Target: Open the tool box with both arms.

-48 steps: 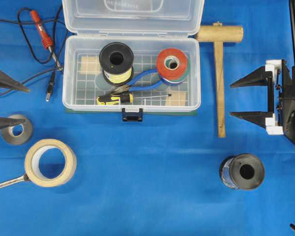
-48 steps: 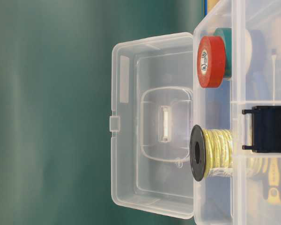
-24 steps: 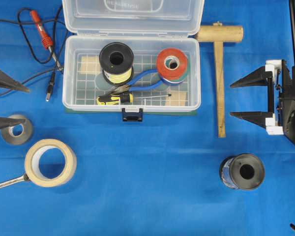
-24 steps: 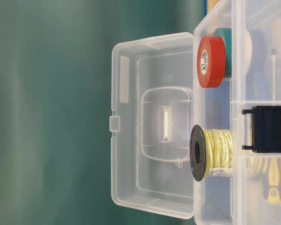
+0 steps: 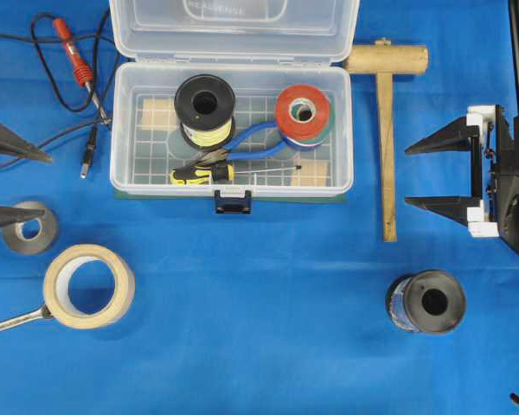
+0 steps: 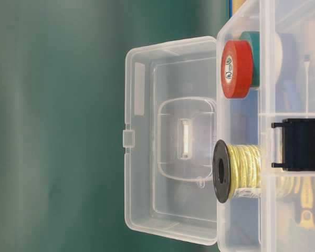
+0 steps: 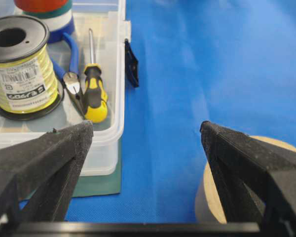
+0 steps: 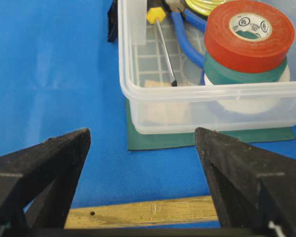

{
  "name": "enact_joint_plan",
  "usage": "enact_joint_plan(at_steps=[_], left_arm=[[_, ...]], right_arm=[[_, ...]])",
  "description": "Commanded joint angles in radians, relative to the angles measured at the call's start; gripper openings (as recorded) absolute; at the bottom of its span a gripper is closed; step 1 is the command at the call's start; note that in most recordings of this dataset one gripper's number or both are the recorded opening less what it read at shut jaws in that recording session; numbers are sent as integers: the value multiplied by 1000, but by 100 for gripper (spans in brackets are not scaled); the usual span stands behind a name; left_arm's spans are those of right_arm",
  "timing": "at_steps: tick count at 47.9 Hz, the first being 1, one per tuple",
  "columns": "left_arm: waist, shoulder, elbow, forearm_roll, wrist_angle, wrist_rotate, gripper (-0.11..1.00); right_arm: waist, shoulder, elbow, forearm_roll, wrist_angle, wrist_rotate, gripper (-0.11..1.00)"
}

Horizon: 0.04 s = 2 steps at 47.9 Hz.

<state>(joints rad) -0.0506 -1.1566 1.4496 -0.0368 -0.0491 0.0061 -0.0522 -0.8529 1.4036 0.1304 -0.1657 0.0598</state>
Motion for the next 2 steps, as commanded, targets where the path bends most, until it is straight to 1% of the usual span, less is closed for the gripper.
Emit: enact_joint_plan(at_steps=[1,2], left_arm=[[-3,6,-11,-2,-3,0,89],[-3,6,-11,-2,-3,0,89]], right_arm=[[3,5,-14,2,-6,0,85],[3,5,-15,3,-6,0,85]])
